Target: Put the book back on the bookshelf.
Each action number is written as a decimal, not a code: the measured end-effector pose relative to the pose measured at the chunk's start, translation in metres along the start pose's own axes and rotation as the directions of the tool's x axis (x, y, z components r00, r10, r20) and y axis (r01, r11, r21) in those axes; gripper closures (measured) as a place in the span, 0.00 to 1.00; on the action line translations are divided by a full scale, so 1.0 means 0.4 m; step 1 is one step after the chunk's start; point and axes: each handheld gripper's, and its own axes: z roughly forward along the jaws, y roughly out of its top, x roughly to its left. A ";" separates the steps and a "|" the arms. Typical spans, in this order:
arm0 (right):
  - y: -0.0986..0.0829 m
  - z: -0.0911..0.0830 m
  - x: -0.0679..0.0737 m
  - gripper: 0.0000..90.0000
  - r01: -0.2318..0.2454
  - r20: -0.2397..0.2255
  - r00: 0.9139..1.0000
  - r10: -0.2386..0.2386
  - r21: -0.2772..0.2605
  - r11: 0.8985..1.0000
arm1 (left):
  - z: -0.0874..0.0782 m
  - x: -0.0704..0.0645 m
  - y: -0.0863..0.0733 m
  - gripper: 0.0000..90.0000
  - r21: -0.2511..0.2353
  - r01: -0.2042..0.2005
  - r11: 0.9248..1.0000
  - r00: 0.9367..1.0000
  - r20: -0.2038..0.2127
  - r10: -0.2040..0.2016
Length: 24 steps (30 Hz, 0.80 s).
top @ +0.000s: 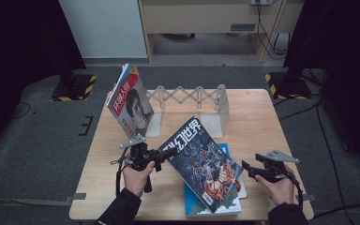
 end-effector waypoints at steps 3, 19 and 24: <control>-0.001 0.000 -0.003 0.33 0.007 0.009 1.000 -0.007 0.005 1.000 | -0.003 -0.012 0.015 0.86 -0.011 0.000 1.000 1.000 0.008 0.000; -0.005 -0.004 -0.021 0.33 0.022 0.042 0.999 -0.023 0.029 0.999 | -0.025 -0.067 0.096 0.91 -0.089 -0.023 0.996 0.999 0.047 0.027; -0.006 -0.004 -0.023 0.33 0.028 0.043 0.999 -0.029 0.037 0.999 | -0.031 -0.078 0.111 0.91 -0.102 -0.041 0.994 0.997 0.058 0.047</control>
